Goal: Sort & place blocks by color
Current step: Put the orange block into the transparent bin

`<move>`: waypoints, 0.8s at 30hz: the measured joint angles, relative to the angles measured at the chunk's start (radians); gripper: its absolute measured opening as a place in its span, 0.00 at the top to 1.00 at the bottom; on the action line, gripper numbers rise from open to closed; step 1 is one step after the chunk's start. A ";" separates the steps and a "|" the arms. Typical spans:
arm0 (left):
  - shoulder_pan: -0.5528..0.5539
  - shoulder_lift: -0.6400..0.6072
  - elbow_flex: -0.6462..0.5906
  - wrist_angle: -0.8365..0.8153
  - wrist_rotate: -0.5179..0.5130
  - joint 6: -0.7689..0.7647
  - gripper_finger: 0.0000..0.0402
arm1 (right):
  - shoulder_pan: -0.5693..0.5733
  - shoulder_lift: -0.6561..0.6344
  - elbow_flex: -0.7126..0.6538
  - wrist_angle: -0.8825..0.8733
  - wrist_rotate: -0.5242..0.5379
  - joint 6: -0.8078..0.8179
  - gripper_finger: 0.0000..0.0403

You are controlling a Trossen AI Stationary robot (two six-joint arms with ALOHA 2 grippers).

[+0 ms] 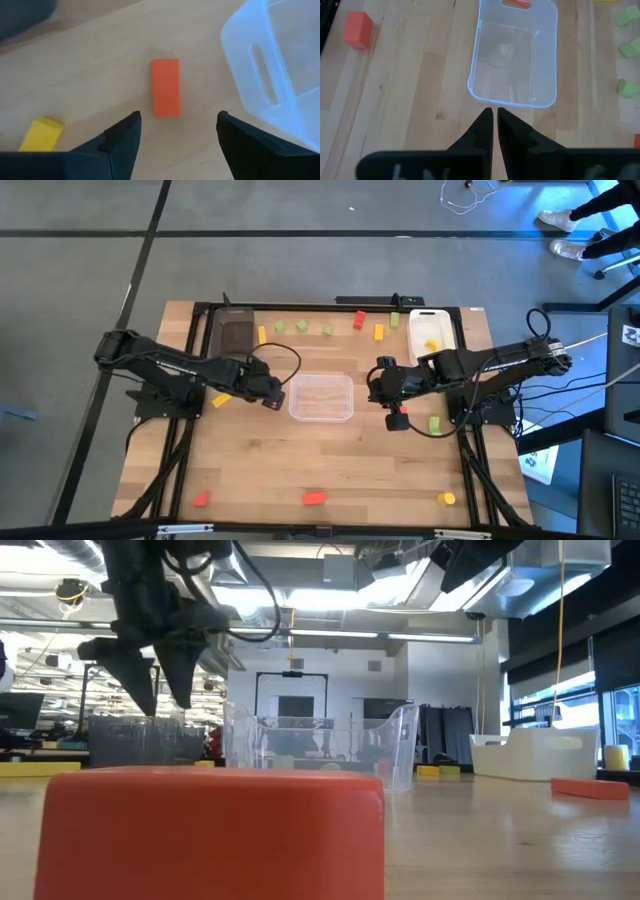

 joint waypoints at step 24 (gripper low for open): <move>0.049 0.052 -0.128 0.229 0.053 0.252 0.39 | 0.000 0.000 0.000 0.014 0.000 0.003 0.93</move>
